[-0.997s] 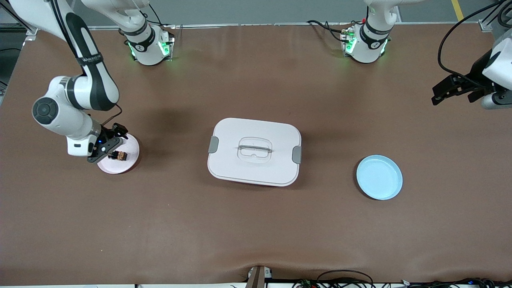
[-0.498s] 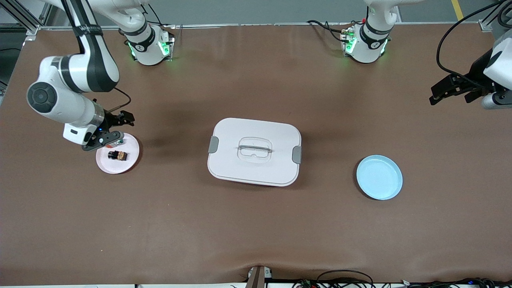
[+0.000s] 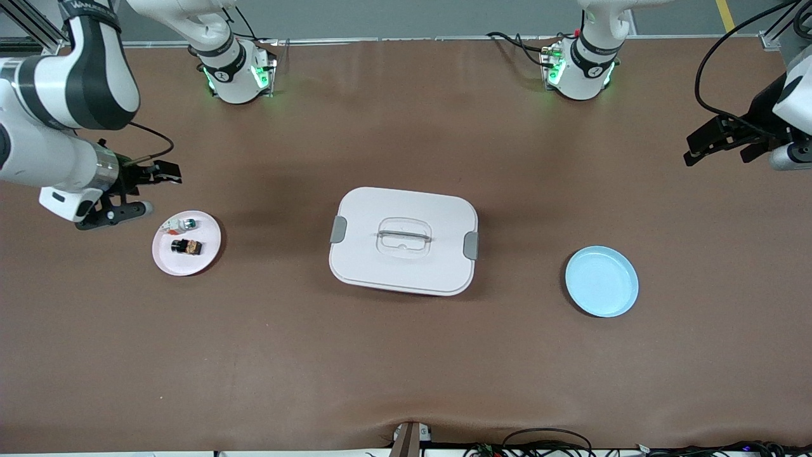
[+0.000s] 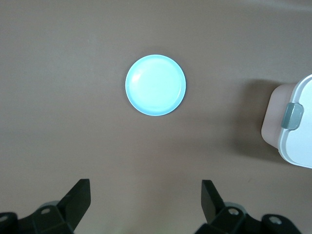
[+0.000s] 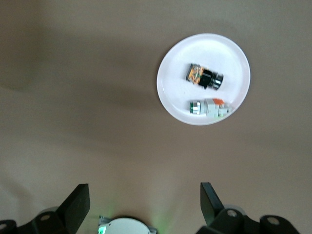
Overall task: Transfer orange switch to right arm and place
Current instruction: 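Open the right gripper and lift it away from the plate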
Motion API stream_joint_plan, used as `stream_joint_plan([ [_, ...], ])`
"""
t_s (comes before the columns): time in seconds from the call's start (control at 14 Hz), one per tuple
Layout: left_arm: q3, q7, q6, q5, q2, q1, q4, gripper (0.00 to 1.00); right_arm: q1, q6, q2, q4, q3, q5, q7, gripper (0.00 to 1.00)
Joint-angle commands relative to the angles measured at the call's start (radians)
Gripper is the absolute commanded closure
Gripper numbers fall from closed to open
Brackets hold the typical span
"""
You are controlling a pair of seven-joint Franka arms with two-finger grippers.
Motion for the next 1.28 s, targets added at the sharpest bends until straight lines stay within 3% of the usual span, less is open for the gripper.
stream_joint_plan([
  [0.0,-0.002,0.021,-0.005,-0.009,0.004,0.008,0.015,0.00,-0.021,-0.089,-0.023,0.054,0.008,-0.015,0.084,0.00],
  [0.21,-0.003,0.023,-0.005,-0.002,0.004,0.006,0.015,0.00,-0.015,-0.138,-0.057,0.072,0.016,-0.012,0.250,0.00],
  [1.21,-0.002,0.041,-0.003,0.005,0.004,0.006,0.021,0.00,-0.026,-0.209,-0.025,0.344,0.008,-0.018,0.260,0.00],
])
